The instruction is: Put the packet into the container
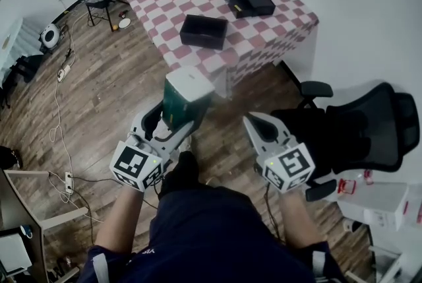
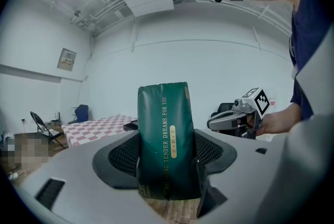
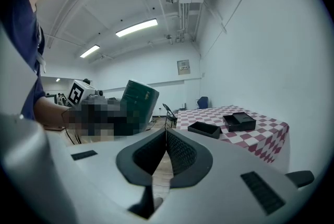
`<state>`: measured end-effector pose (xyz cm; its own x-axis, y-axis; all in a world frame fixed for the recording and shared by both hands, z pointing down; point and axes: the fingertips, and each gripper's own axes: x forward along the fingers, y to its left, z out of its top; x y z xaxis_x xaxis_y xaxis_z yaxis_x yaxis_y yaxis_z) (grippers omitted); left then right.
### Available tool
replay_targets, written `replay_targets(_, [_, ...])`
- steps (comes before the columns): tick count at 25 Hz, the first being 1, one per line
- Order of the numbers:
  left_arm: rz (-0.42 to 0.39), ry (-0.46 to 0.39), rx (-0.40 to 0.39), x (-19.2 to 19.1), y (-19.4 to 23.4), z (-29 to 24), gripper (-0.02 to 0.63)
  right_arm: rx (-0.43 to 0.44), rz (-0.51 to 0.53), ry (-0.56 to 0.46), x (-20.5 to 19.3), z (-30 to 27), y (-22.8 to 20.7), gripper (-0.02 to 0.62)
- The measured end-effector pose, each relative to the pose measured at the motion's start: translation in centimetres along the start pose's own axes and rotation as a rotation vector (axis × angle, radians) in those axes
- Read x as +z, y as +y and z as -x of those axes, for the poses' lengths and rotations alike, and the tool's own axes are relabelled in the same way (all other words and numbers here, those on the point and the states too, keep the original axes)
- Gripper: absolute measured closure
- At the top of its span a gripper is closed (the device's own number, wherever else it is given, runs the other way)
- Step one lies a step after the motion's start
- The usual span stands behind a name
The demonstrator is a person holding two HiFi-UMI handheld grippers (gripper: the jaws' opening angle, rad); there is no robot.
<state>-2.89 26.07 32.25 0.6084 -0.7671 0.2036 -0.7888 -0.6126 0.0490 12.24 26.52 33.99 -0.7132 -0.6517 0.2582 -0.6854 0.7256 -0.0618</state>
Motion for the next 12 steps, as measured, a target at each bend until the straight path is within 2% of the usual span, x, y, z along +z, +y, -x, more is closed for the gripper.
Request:
replay_targets(6, [0.016,0.014,-0.016,-0.3,4.7,-3.7,0.264,-0.011,-0.015,0.03,0.2,-4.9,-3.1,0.577])
replay_targets(12, [0.022,0.04,-0.051,-0.5,11.4,-8.4,0.264,-0.022,-0.039,0.061,1.0,-12.4,-6.1,0.577])
